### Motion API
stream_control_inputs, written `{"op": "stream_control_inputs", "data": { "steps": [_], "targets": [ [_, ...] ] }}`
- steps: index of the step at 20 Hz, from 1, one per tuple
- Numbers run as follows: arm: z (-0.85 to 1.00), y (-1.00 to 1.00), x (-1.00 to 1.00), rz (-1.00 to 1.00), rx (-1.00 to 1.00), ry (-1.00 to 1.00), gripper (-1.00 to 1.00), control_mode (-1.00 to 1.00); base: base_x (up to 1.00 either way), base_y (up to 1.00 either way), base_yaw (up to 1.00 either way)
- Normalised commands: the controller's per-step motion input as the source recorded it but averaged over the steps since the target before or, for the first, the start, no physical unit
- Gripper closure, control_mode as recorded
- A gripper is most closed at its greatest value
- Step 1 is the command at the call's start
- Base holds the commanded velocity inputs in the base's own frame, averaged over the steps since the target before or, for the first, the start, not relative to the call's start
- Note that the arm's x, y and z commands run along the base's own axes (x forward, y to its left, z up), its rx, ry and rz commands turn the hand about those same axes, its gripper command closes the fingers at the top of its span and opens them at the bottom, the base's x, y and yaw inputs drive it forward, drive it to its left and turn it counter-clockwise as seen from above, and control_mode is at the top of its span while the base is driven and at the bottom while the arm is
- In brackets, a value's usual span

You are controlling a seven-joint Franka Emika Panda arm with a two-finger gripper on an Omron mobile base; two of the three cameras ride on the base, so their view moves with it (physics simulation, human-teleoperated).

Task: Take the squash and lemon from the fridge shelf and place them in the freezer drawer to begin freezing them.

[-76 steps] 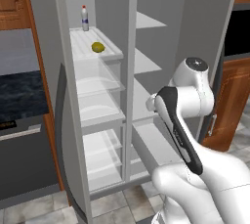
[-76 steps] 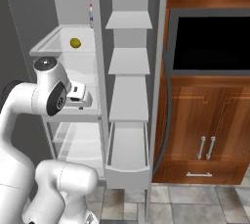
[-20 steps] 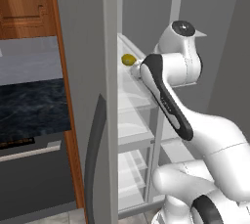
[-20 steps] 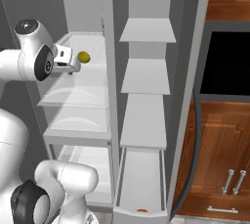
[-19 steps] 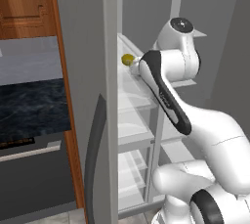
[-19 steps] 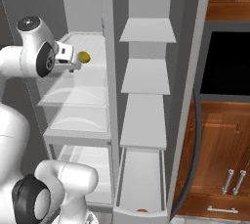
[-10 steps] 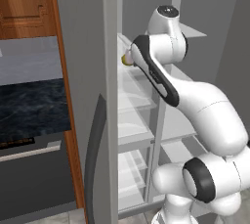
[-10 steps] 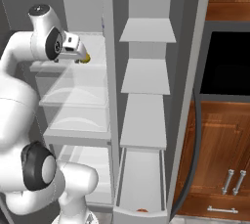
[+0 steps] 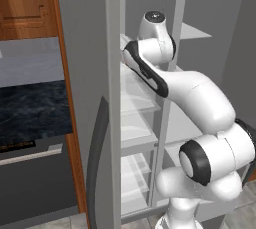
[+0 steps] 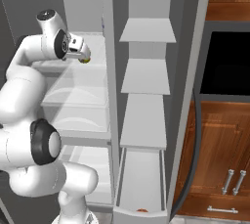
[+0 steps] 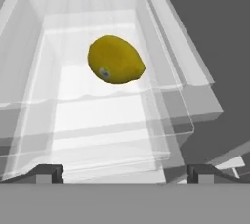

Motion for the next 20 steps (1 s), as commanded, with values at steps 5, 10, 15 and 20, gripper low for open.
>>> {"op": "stream_control_inputs", "data": {
  "steps": [5, 10, 15, 20],
  "targets": [
    [-0.04, 0.08, 0.4, -0.1, 0.0, 0.0, -1.0, -1.0, 0.0, 0.0, 0.0],
    [-0.09, 0.0, 0.39, -0.06, 0.0, 0.0, -1.0, -1.0, 0.0, 0.0, 0.0],
    [-0.2, 0.0, 0.51, -0.03, 0.0, 0.0, -1.0, -1.0, 0.0, 0.0, 0.0],
    [-0.22, 0.0, 0.31, 0.0, 0.0, 0.0, -1.0, -1.0, 0.0, 0.0, 0.0]
  ]
}}
